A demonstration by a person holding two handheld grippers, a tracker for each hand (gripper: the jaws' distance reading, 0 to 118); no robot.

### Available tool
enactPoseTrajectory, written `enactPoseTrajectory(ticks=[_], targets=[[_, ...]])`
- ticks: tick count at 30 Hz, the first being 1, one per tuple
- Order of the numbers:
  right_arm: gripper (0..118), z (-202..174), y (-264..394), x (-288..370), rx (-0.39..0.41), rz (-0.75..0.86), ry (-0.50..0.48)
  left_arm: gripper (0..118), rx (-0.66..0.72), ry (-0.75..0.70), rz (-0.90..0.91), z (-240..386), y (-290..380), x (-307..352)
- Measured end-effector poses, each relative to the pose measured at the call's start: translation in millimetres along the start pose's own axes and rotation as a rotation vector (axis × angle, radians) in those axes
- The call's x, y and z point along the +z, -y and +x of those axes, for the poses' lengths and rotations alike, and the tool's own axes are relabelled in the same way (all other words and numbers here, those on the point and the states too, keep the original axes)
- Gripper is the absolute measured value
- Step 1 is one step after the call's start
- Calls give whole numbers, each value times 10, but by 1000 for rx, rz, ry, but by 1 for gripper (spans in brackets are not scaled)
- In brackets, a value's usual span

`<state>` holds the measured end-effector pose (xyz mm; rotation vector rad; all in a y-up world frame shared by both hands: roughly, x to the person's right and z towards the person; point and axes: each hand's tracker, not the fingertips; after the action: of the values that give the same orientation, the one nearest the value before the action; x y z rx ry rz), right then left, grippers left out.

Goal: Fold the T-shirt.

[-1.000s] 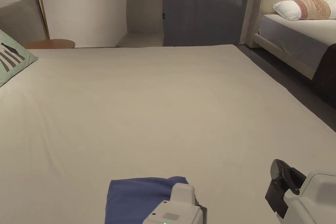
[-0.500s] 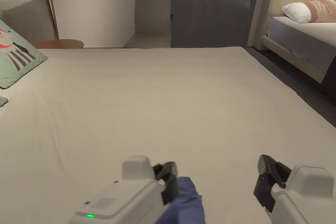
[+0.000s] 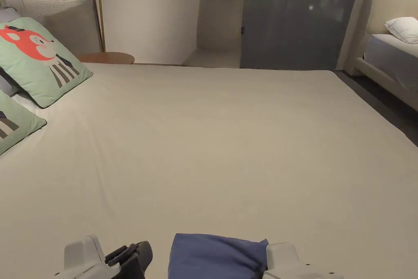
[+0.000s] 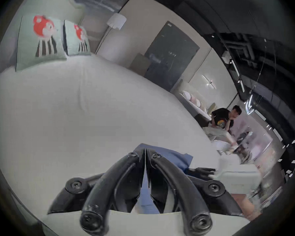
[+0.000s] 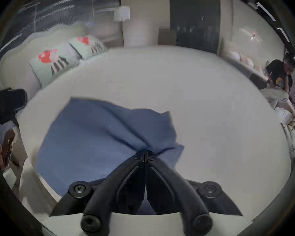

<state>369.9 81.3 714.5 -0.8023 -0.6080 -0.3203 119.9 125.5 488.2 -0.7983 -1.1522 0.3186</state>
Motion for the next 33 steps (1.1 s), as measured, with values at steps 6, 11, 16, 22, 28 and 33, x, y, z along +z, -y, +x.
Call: enactPoseTrajectory(ticks=[6,11,16,22,28,33], targets=[[0,134,-193,-31,3,-59,-52,95,194,166,-234,-355,-48,-494],[0,213,-228,-68,-26,-86,-93,110,367,366,-396,-520,-1,-879],[0,234,-194,-63,-49,-76,-105,47,280,293,-466,-404,160,-1106],[0,212,-195,120,-91,-3,-130,18,392,230,-484,-539,82,-1105],[0,-46,-418,291,-56,129,-139,17,360,196,-411,-780,-323,-543],[0,-352,-592,296,-35,166,-181,17,376,64,-285,-1424,-777,198]])
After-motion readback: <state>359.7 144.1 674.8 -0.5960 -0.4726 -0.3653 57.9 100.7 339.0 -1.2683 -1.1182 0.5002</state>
